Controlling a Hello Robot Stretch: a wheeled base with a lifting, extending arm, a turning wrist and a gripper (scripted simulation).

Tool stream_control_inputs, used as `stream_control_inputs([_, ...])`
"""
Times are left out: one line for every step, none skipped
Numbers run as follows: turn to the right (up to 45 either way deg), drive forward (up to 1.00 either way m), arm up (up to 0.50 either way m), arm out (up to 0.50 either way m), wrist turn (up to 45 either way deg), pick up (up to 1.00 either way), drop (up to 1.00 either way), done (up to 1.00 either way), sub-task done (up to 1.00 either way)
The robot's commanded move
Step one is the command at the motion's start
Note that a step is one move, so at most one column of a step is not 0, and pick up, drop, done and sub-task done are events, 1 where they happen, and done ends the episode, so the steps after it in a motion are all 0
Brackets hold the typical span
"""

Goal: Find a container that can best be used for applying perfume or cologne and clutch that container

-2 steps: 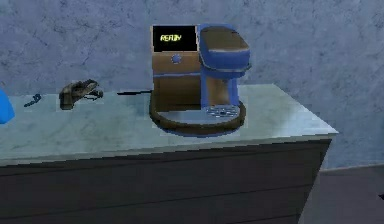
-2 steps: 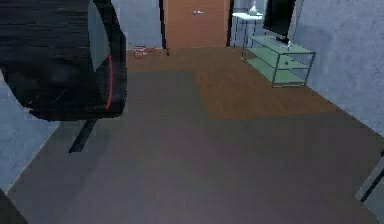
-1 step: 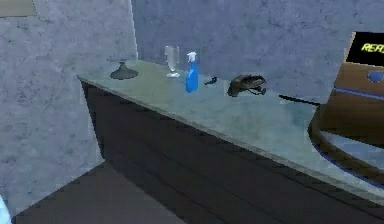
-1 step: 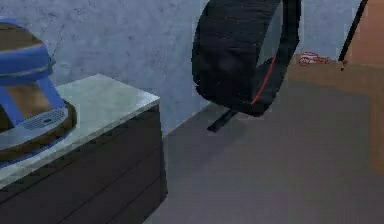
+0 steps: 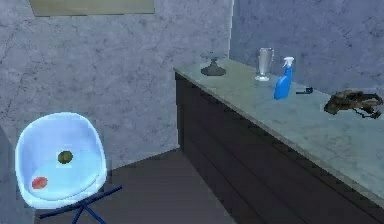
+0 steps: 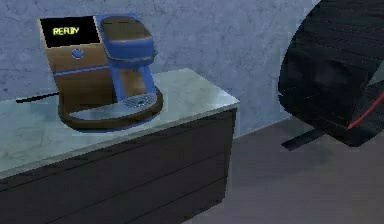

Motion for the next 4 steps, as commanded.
stream_control_inputs([0.0, 0.20, 0.00, 0.00, 0.0, 0.00, 0.00, 0.00, 0.00])
stream_control_inputs([-45.0, 0.00, 0.00, 0.00, 0.0, 0.00, 0.00, 0.00, 0.00])
stream_control_inputs([-15.0, 0.00, 0.00, 0.00, 0.0, 0.00, 0.00, 0.00, 0.00])
stream_control_inputs([45.0, 0.00, 0.00, 0.00, 0.0, 0.00, 0.00, 0.00, 0.00])
